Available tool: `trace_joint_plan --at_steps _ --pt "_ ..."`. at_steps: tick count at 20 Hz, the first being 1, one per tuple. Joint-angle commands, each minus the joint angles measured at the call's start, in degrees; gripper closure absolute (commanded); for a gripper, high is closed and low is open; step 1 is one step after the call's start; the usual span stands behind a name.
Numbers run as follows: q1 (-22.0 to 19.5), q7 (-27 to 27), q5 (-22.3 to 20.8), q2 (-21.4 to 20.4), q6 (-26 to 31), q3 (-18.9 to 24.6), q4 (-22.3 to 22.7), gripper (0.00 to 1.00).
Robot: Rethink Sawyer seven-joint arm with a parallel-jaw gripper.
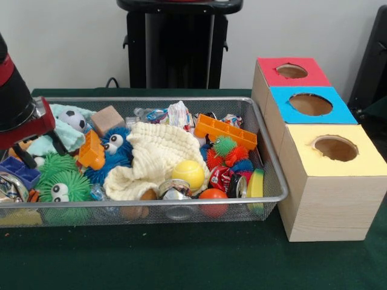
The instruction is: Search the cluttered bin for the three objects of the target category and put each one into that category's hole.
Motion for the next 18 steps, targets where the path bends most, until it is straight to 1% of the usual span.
trace_joint_plan --at_steps 1,5,9,11,16,18 --pt "-0.8 -16.5 -4.8 3.0 -5.0 -1.1 3.8 0.0" --pt "-1.0 -16.4 -4.6 3.2 -5.5 -1.0 4.0 0.0" --pt "-1.4 -17.7 -4.9 4.0 -5.5 -1.0 3.2 0.0" --pt "-1.6 -18.3 -5.0 4.7 -5.4 -0.9 2.1 0.0" --pt "-2.1 -21.6 -6.8 7.4 -5.9 -0.9 -1.7 0.0" --pt "-2.3 -22.1 -7.3 8.5 -6.8 -0.9 -2.4 0.0"
